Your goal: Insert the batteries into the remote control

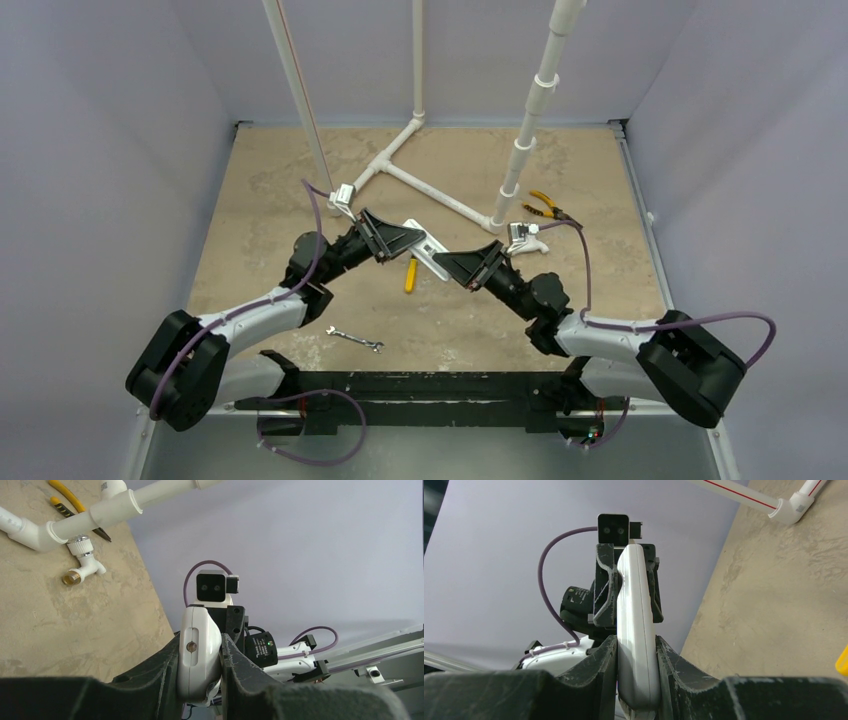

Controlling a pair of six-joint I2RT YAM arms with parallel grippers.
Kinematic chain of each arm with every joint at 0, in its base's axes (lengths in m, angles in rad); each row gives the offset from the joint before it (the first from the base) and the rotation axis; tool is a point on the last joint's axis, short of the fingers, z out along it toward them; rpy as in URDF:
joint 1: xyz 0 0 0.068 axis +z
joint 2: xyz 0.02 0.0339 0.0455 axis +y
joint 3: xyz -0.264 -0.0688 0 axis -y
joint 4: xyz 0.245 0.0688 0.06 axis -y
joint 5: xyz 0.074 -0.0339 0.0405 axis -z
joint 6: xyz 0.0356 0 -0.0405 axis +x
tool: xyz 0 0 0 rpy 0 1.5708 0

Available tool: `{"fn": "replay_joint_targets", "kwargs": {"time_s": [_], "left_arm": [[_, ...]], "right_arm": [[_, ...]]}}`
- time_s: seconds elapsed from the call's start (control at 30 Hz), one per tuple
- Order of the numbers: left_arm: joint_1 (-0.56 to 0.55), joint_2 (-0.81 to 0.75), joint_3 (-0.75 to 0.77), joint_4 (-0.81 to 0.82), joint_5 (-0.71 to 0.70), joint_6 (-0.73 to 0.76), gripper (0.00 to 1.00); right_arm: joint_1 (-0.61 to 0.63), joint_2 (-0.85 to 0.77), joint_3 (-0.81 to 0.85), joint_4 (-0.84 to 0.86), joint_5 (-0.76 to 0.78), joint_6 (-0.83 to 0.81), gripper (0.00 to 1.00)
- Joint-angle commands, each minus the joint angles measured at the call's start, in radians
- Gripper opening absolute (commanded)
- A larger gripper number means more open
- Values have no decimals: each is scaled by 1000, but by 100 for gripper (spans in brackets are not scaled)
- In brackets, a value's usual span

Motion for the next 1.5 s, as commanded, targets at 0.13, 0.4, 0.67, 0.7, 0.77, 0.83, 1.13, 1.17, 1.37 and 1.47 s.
{"fn": "replay_joint_targets", "kwargs": {"time_s": [0.13, 0.4, 0.67, 0.7, 0.77, 0.83, 1.13, 1.17, 1.37, 1.47], "left_arm": [[2, -22, 50, -70, 7, 92, 60], [8, -136, 145, -412, 35, 281, 100], [13, -329, 226, -894, -88, 575, 100], [14, -338, 228, -919, -98, 589, 100], [18, -348, 232, -939, -110, 602, 100], [19, -352, 233, -985, -117, 603, 100], [24, -372, 236, -1041, -161, 612, 100], [26, -373, 235, -1044, -163, 613, 100], [35, -374, 234, -1055, -167, 612, 100], [43, -381, 225, -1052, -169, 609, 100]], "right_arm": [[-2, -129, 26, -104, 63, -123, 0], [-2, -308, -32, -242, 170, -219, 0], [-2, -543, 36, -849, 370, -584, 0], [-2, -538, 48, -877, 379, -658, 0], [-2, -506, 72, -916, 387, -769, 0], [1, -445, 102, -940, 382, -859, 0], [292, -168, 165, -882, 813, -1163, 0], [320, -129, 168, -858, 860, -1193, 0], [463, 106, 204, -722, 1064, -1346, 0], [512, 216, 206, -599, 1177, -1448, 0]]}}
